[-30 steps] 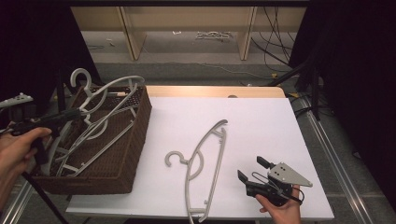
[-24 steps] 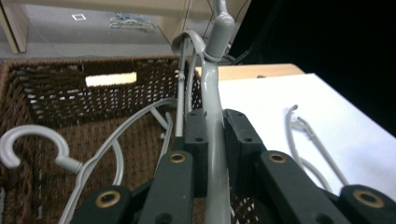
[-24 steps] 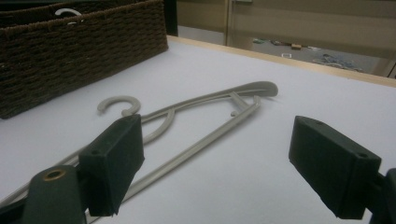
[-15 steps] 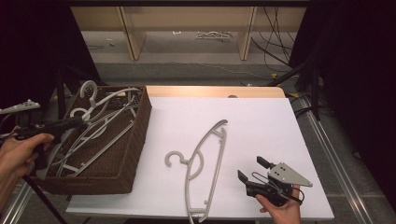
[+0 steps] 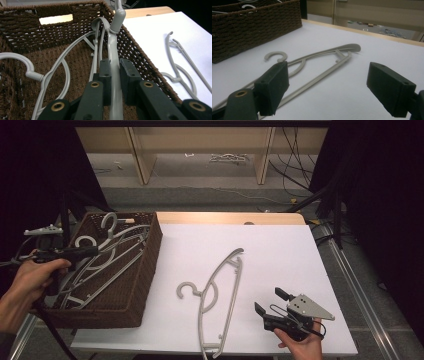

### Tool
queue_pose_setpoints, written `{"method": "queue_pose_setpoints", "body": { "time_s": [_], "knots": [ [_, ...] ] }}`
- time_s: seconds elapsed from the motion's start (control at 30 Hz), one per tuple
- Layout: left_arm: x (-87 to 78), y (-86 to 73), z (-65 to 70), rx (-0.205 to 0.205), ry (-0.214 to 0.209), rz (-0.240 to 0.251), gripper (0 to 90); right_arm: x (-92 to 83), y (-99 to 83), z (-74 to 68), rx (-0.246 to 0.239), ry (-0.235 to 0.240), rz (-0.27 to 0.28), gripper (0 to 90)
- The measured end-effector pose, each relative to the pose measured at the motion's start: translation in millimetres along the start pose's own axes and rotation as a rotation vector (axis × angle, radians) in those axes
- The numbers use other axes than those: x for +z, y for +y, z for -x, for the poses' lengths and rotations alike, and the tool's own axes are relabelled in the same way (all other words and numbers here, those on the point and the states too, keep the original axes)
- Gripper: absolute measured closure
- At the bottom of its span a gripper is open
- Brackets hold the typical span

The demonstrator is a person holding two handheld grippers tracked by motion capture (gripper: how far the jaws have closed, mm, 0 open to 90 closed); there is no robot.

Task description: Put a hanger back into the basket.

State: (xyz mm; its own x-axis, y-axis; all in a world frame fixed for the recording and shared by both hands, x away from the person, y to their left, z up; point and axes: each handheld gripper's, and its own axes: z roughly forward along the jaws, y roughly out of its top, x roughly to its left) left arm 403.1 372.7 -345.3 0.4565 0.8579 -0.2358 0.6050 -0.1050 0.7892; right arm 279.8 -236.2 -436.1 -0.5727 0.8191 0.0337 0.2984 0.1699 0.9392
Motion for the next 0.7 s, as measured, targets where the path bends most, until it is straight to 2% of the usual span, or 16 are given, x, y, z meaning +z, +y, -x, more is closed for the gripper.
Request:
{"method": "queue_pose_setpoints", "body": {
  "time_s": [0.1, 0.23, 0.3, 0.43, 0.5, 0.57, 0.6, 0.7],
  "knots": [
    [2.3, 1.1, -2.8, 0.005, 0.009, -0.007, 79.7, 2.0, -0.8, -0.1, 0.009, 0.011, 0.016, 19.0],
    [1.3, -1.6, -11.6, 0.053, 0.066, -0.039, 79.3, 0.6, -0.2, 0.0, 0.0, 0.006, 0.004, 19.0],
    [2.5, -4.5, -14.6, 0.043, 0.078, -0.039, 79.2, 0.7, -0.3, -0.1, 0.0, 0.003, 0.006, 19.0],
    [3.3, -9.0, -21.6, 0.053, 0.093, -0.047, 79.1, 1.0, -0.3, 0.1, 0.0, 0.004, 0.003, 19.0],
    [4.6, -11.4, -24.3, 0.032, 0.1, -0.048, 79.2, 2.0, -0.7, -0.3, 0.01, 0.014, 0.009, 19.0],
    [5.7, -14.8, -26.8, 0.026, 0.111, -0.047, 79.2, 1.1, -0.3, 0.0, 0.001, 0.004, 0.003, 19.0],
    [6.1, -16.1, -28.5, 0.026, 0.112, -0.057, 79.2, 1.9, -0.6, -0.3, 0.009, 0.013, 0.01, 19.0],
    [8.1, -19.6, -32.6, 0.004, 0.131, -0.045, 79.1, 2.0, -0.7, -0.3, 0.011, 0.014, 0.009, 19.0]
  ]
}}
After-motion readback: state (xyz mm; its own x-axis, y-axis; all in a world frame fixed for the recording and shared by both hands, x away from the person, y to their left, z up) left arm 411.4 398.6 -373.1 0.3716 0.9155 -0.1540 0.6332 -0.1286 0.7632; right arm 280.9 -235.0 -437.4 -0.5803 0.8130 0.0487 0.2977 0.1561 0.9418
